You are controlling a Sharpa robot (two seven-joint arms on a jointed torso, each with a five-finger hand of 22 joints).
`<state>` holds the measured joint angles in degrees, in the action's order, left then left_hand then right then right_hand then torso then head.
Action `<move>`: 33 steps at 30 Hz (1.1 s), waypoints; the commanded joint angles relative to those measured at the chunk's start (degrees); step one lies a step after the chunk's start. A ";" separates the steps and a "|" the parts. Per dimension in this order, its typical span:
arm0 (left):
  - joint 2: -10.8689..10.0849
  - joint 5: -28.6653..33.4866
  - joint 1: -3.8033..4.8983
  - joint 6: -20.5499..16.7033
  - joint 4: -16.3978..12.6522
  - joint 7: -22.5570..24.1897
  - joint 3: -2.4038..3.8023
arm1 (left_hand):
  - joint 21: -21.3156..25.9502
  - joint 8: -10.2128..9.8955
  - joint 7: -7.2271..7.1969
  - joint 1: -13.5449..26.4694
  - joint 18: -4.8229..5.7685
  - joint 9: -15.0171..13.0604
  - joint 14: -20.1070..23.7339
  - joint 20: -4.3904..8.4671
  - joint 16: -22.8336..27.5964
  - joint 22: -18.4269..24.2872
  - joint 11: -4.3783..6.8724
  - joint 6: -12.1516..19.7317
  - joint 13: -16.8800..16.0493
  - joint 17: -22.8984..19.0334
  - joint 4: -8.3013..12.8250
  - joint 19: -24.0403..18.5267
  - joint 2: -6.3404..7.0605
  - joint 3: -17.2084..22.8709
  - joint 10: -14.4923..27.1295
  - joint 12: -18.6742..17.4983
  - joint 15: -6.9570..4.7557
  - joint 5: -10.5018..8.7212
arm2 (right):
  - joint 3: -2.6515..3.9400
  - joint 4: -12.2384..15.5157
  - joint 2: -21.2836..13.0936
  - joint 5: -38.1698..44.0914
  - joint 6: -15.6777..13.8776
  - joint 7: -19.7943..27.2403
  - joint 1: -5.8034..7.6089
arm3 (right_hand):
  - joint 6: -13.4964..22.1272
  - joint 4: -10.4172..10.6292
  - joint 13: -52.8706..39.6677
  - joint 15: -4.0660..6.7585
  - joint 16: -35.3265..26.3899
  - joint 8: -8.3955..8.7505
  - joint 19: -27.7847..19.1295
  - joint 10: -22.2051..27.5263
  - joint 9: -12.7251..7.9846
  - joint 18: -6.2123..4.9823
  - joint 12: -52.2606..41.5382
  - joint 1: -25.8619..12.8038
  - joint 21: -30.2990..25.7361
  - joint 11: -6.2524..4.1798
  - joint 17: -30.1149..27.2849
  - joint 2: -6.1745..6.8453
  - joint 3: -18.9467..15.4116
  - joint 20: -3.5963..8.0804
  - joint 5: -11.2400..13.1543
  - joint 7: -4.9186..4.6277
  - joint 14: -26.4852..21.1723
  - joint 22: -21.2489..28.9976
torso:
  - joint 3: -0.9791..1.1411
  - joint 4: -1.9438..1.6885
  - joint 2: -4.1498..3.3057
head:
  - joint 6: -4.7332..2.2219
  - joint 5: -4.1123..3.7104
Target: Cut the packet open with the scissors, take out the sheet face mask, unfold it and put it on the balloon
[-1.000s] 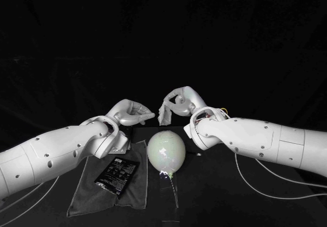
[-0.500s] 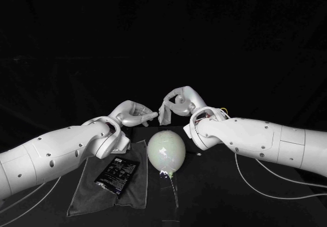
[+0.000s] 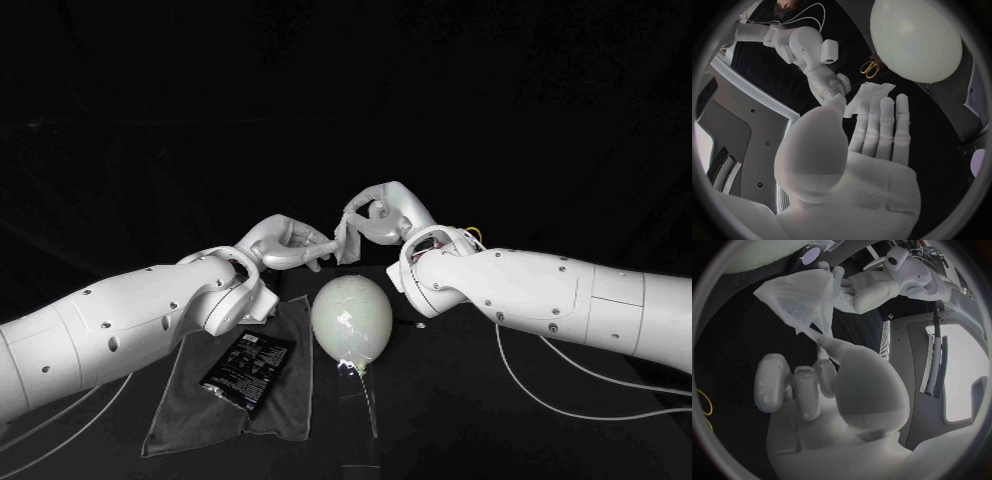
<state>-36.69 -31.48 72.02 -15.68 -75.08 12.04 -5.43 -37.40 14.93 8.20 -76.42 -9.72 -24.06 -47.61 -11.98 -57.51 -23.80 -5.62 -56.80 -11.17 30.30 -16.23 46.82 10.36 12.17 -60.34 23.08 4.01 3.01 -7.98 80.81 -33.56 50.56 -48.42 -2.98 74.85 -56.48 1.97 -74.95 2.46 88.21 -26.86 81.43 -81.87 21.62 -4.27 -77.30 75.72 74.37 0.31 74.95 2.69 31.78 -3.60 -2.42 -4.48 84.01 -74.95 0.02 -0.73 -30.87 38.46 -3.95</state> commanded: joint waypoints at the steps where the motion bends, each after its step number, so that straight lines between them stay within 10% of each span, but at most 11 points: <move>1: 0.16 0.76 0.02 1.63 -0.11 0.36 0.08 | 0.25 -0.28 -0.05 -0.56 -0.68 0.06 0.00 -0.09 -0.38 0.06 0.02 -0.54 0.06 -0.06 0.05 0.37 -0.16 -0.37 -0.41 0.29 -0.53 -0.26 | 0.06 0.13 0.07 0.68 -0.16 0.14 0.05 | -0.41 -0.13 -1.99 0.41 0.40 -1.40 0.53 -0.32 1.48 0.88 -0.24 0.22 0.24 0.03 12.10 -0.18 0.36 0.03 -0.37 -0.11 4.76 -10.61 | 0.00 -0.02 0.01 | 0.03 -0.03; 33: 0.35 -0.15 0.02 1.32 0.21 -0.52 0.10 | -0.37 -0.15 -1.55 -10.37 -0.73 0.95 -1.67 0.85 -1.94 -0.36 1.45 -4.08 1.02 -0.98 1.66 2.29 -3.65 3.11 -3.24 -0.10 -1.87 -0.21 | 0.06 1.20 0.03 0.88 -0.14 -0.25 0.05 | -0.41 -0.13 -1.99 0.41 0.40 -1.40 0.53 -0.32 1.48 0.88 -0.24 0.22 0.24 0.03 12.10 -0.18 0.36 0.03 -0.37 -0.11 4.76 -10.61 | 0.01 -0.02 0.01 | 0.18 0.12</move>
<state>-36.49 -31.41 72.00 -14.91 -74.81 11.37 -5.41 -37.39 14.93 6.73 -86.08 -9.65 -23.16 -49.18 -11.17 -59.25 -24.07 -4.10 -60.52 -10.24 29.37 -14.69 48.85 6.73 14.85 -63.10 23.07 2.47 3.01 -7.97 81.87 -33.55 50.65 -48.43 -3.18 74.85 -56.43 1.80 -74.95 2.45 88.29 -26.86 81.42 -81.86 21.62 -4.26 -77.26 75.70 74.33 0.32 74.95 2.72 31.94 -3.61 -2.64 -4.73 84.01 -74.95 0.02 -0.74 -30.86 38.62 -3.82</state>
